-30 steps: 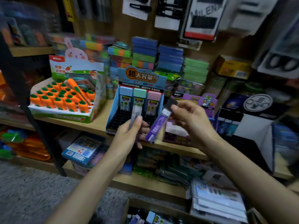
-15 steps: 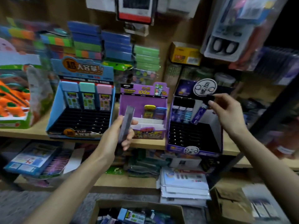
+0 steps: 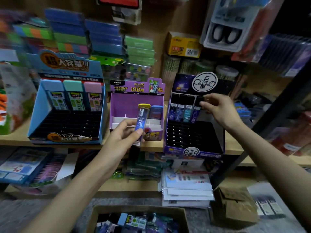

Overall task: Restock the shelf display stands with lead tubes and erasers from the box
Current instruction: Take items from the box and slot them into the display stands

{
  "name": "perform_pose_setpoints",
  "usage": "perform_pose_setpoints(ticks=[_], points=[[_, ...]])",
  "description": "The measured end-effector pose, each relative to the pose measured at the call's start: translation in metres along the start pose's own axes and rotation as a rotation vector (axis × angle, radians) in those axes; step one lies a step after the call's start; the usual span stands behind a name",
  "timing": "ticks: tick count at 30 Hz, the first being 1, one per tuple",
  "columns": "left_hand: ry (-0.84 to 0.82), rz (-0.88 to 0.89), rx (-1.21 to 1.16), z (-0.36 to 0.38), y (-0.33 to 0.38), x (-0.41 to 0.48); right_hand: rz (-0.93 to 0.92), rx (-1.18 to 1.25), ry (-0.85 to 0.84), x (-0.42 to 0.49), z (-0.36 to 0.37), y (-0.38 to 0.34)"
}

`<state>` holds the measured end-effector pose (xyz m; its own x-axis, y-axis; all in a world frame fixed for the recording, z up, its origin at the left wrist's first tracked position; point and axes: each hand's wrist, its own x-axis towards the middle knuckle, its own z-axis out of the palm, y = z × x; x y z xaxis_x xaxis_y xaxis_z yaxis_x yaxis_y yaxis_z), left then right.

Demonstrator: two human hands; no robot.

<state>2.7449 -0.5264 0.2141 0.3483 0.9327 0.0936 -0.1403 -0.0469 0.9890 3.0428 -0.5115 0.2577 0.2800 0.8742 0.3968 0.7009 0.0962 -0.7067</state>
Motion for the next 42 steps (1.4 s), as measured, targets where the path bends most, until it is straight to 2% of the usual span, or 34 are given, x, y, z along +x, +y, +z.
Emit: perform_pose_setpoints(ticks=[9, 11, 13, 14, 16, 18, 20, 23, 25, 27, 30, 32, 34, 36, 40, 42], points=[[-0.018, 0.082, 0.037, 0.011, -0.001, -0.010, 0.155, -0.079, -0.042, -0.001, 0.000, -0.015], [-0.026, 0.088, 0.037, 0.013, 0.000, -0.014, 0.154, -0.239, -0.059, -0.004, -0.004, -0.023], [-0.049, 0.087, 0.060, 0.013, 0.002, -0.018, 0.058, -0.497, 0.014, -0.014, -0.009, -0.036], [-0.072, 0.086, 0.084, 0.012, 0.003, -0.020, 0.006, -0.511, 0.063, -0.024, -0.011, -0.045], [-0.149, 0.089, 0.154, 0.013, 0.005, -0.023, -0.059, -0.295, 0.039, -0.054, -0.008, -0.068], [-0.236, 0.098, 0.216, 0.014, 0.008, -0.025, -0.023, 0.009, -0.195, -0.088, 0.007, -0.092], [-0.287, 0.110, 0.253, 0.016, 0.009, -0.028, 0.066, 0.160, -0.358, -0.112, 0.023, -0.104], [-0.255, 0.102, 0.261, 0.015, 0.010, -0.031, 0.223, 0.411, -0.326, -0.125, 0.034, -0.109], [-0.123, 0.068, 0.255, 0.008, 0.012, -0.032, 0.277, 0.550, -0.226, -0.126, 0.032, -0.109], [-0.021, -0.018, 0.106, 0.002, 0.013, -0.034, 0.305, 0.649, -0.158, -0.127, 0.031, -0.104], [0.029, -0.121, -0.225, 0.001, 0.014, -0.034, 0.312, 0.626, -0.227, -0.134, 0.038, -0.097], [0.065, -0.134, -0.287, 0.003, 0.014, -0.034, 0.302, 0.551, -0.320, -0.142, 0.046, -0.094], [0.066, -0.099, -0.178, 0.004, 0.013, -0.033, 0.285, 0.506, -0.428, -0.148, 0.053, -0.092], [0.030, -0.036, -0.047, 0.005, 0.010, -0.032, 0.248, 0.466, -0.464, -0.149, 0.053, -0.093], [-0.074, 0.105, 0.171, 0.018, 0.007, -0.032, 0.195, 0.512, -0.303, -0.138, 0.039, -0.095], [-0.100, 0.161, 0.220, 0.026, 0.004, -0.033, 0.155, 0.506, -0.301, -0.134, 0.032, -0.096]])
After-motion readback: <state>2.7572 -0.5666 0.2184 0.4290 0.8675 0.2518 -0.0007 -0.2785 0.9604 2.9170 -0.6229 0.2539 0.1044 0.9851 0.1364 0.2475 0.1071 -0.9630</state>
